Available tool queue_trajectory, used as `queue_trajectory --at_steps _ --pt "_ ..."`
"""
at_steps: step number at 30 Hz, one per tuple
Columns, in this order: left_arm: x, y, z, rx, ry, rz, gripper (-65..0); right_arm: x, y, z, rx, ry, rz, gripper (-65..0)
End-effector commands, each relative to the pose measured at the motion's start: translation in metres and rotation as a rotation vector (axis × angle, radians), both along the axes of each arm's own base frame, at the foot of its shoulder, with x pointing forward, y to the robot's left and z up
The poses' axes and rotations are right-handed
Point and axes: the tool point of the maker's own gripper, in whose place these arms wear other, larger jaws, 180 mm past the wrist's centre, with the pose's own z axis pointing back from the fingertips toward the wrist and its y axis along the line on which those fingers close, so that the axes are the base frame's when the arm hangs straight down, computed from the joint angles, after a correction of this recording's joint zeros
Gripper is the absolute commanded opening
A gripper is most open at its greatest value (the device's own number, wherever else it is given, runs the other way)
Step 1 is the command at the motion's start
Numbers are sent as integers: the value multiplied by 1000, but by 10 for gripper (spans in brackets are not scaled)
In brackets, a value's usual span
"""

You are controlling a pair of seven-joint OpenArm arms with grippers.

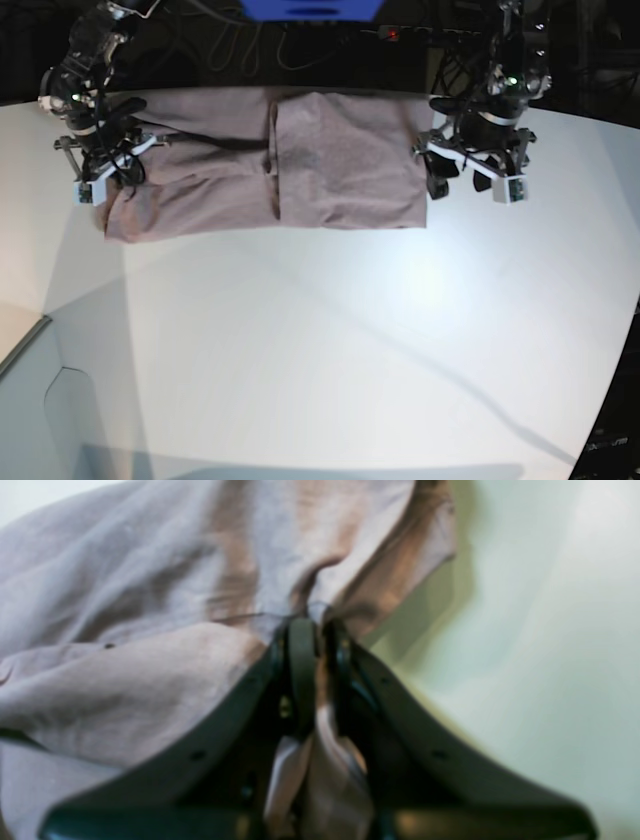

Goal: Layout the t-shirt on the table in an organized manner, then fold the t-shirt properly
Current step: 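Hold the shirt corner with the right gripper while the left gripper waits, then lift the held shirt end with the right gripper and carry it over the shirt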

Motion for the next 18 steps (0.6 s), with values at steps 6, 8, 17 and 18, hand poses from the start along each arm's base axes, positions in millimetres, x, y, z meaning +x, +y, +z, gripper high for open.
queue_trajectory --at_steps 6,8,17,18 --pt "6 1 9 5 -40 -2 -484 17 0 32 -28 -108 8 -650" --pt "6 1 9 5 -40 -2 -568 18 0 36 -36 -116 8 -650" --pt "6 2 9 6 -38 -2 -650 17 18 47 -59 -134 81 -650" --pt "6 2 9 6 -38 -2 -650 17 24 49 -57 -137 96 -650"
